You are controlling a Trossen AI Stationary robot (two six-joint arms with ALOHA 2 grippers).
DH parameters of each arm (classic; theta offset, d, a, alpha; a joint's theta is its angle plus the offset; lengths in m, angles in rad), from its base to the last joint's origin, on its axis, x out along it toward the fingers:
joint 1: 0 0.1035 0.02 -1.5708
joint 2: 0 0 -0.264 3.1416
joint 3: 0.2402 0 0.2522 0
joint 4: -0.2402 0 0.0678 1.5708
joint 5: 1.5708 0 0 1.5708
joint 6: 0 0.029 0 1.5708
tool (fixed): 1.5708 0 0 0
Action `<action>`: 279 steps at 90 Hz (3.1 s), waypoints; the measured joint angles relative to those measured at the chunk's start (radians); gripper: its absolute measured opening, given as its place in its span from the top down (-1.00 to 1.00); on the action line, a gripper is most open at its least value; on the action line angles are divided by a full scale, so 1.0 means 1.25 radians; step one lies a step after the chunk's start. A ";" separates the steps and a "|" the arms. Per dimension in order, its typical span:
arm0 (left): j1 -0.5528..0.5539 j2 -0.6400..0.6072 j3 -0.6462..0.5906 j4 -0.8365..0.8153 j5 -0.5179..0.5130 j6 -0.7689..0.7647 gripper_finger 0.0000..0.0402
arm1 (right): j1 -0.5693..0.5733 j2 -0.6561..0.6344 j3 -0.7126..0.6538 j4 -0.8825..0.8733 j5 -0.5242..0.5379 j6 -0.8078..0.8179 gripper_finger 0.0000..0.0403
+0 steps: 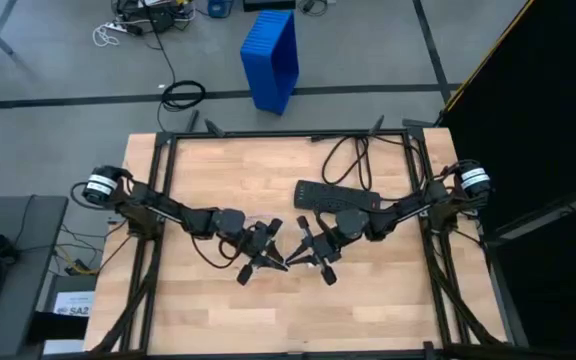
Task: Insert USB
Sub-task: Insert the white charger cable into the white charger adapter
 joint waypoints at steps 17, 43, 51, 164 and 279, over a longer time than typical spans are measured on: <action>0.000 -0.005 -0.001 -0.026 -0.086 0.002 0.98 | 0.002 0.000 0.000 -0.043 0.093 0.009 0.99; -0.013 -0.011 -0.022 -0.086 -0.285 -0.076 0.99 | -0.012 -0.003 0.002 -0.158 0.190 0.093 0.78; -0.027 -0.012 -0.029 -0.078 -0.320 -0.089 0.99 | -0.012 -0.004 0.002 -0.168 0.191 0.090 0.70; -0.083 -0.014 -0.036 -0.047 -0.405 -0.086 0.99 | 0.020 0.055 0.212 -0.931 0.141 0.140 -0.06; -0.165 -0.012 -0.036 0.128 -0.487 0.007 0.98 | 0.026 0.143 0.148 -0.411 0.226 0.116 0.43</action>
